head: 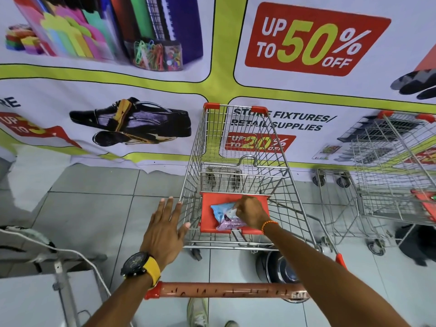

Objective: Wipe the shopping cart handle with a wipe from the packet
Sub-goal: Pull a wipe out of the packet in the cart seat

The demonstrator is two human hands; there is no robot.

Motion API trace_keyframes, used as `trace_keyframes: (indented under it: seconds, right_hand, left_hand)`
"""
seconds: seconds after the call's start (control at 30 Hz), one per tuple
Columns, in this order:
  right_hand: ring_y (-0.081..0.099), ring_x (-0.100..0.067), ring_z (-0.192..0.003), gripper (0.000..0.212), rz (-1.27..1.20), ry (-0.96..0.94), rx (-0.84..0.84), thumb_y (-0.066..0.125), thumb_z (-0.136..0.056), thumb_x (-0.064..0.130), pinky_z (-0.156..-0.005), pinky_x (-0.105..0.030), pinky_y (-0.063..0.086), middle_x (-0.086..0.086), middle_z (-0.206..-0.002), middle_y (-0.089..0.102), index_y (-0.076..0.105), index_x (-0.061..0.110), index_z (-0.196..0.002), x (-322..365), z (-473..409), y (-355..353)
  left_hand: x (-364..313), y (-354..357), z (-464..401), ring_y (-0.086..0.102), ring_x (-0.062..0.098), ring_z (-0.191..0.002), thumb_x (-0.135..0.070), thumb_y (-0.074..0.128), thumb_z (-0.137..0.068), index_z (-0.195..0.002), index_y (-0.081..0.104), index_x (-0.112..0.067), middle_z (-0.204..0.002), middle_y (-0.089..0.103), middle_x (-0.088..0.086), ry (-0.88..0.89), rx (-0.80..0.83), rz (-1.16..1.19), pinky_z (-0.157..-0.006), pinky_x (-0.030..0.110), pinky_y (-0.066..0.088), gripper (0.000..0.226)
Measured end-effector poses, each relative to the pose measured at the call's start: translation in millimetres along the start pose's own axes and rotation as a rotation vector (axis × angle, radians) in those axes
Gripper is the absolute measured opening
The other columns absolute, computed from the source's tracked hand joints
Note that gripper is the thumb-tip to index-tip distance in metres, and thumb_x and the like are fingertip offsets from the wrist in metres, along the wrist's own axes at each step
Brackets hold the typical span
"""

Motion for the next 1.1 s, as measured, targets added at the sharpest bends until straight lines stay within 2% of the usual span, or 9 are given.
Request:
trace_keyframes:
  seconds: [0.1,0.27,0.37,0.5,0.57,0.63,0.87,0.93,1.1]
  right_hand:
    - [0.065,-0.017,-0.081,0.021,-0.119,0.044,-0.058,0.060,-0.089,-0.004,-0.076,-0.027,0.054,-0.015,-0.104,0.079,0.080,0.002,-0.094,-8.5,0.1,-1.6]
    - [0.064,-0.020,-0.085,0.008,-0.305,0.088,-0.077,0.065,-0.091,-0.004,-0.091,-0.044,0.060,-0.021,-0.101,0.077,0.074,-0.002,-0.090,-18.3,-1.5,-1.4]
    - [0.066,-0.025,-0.086,0.018,-0.432,0.116,-0.072,0.068,-0.091,-0.005,-0.092,-0.048,0.060,-0.027,-0.103,0.075,0.067,0.008,-0.079,-21.9,1.3,-2.8]
    - [0.068,-0.037,-0.097,0.027,-0.662,0.162,-0.070,0.067,-0.093,-0.006,-0.082,-0.043,0.064,-0.025,-0.098,0.066,0.057,0.010,-0.075,-27.2,6.2,-2.1]
    - [0.063,-0.040,-0.113,0.025,-0.832,0.199,-0.080,0.061,-0.097,-0.007,-0.088,-0.054,0.063,-0.023,-0.108,0.059,0.050,0.009,-0.080,-31.0,7.4,-0.5]
    - [0.058,-0.037,-0.118,0.021,-0.939,0.226,-0.081,0.056,-0.101,-0.004,-0.089,-0.062,0.061,-0.020,-0.114,0.053,0.046,0.010,-0.088,-32.7,8.1,0.0]
    - [0.054,-0.039,-0.123,0.009,-1.033,0.271,-0.019,0.049,-0.107,0.015,-0.092,-0.078,0.051,-0.008,-0.128,0.054,0.045,0.015,-0.099,-27.8,10.5,-5.4]
    - [0.054,-0.038,-0.121,0.014,-1.014,0.247,0.000,0.049,-0.108,0.019,-0.093,-0.077,0.052,-0.008,-0.129,0.053,0.048,0.018,-0.094,-21.1,11.6,-7.7]
    - [0.053,-0.037,-0.119,0.025,-1.068,0.229,-0.027,0.050,-0.107,0.021,-0.096,-0.079,0.048,-0.007,-0.129,0.053,0.049,0.025,-0.082,-14.0,18.4,-13.0]
  left_hand:
    - [-0.3,0.8,0.2,-0.009,0.023,-0.153,-0.056,0.024,-0.097,-0.155,0.011,-0.024,-0.166,-0.001,0.004,-0.004,0.002,-0.005,-0.125,0.044,0.011,0.067]
    - [1.2,0.2,0.5,-0.007,0.024,-0.153,-0.055,0.026,-0.097,-0.155,0.011,-0.023,-0.166,0.001,0.005,-0.007,0.000,-0.004,-0.125,0.044,0.012,0.068]
    - [0.2,0.3,0.7,-0.007,0.024,-0.153,-0.055,0.026,-0.097,-0.155,0.011,-0.022,-0.166,0.001,0.005,-0.005,0.005,-0.004,-0.125,0.044,0.012,0.068]
    - [-1.1,-0.8,0.6,-0.007,0.024,-0.153,-0.054,0.027,-0.097,-0.155,0.012,-0.022,-0.166,0.001,0.005,-0.005,0.001,0.000,-0.125,0.042,0.010,0.068]
    - [-1.4,-1.2,0.7,-0.008,0.024,-0.153,-0.055,0.026,-0.097,-0.155,0.012,-0.021,-0.166,0.001,0.006,-0.002,0.000,0.001,-0.125,0.041,0.008,0.068]
    - [-1.9,-1.6,0.7,-0.008,0.025,-0.153,-0.056,0.021,-0.097,-0.155,0.012,-0.020,-0.166,0.001,0.006,0.001,0.001,-0.011,-0.126,0.041,0.007,0.069]
    - [-5.1,-4.9,1.5,-0.005,0.028,-0.153,-0.060,0.012,-0.090,-0.154,0.016,-0.018,-0.166,0.006,0.009,0.005,-0.010,-0.030,-0.126,0.042,0.008,0.077]
    - [-5.3,-4.5,1.2,-0.006,0.028,-0.153,-0.062,0.008,-0.088,-0.154,0.015,-0.018,-0.166,0.005,0.009,0.007,-0.003,-0.038,-0.126,0.042,0.008,0.079]
    - [-3.4,-1.4,0.5,-0.005,0.029,-0.153,-0.055,0.023,-0.097,-0.154,0.015,-0.019,-0.166,0.006,0.008,-0.002,0.009,-0.034,-0.126,0.044,0.009,0.068]
Point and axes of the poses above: each hand's wrist, its own z-axis away from the middle knuckle, its own y-axis out of the palm, x = y × z, the point moved 9 cm from there along -z, towards the middle knuckle
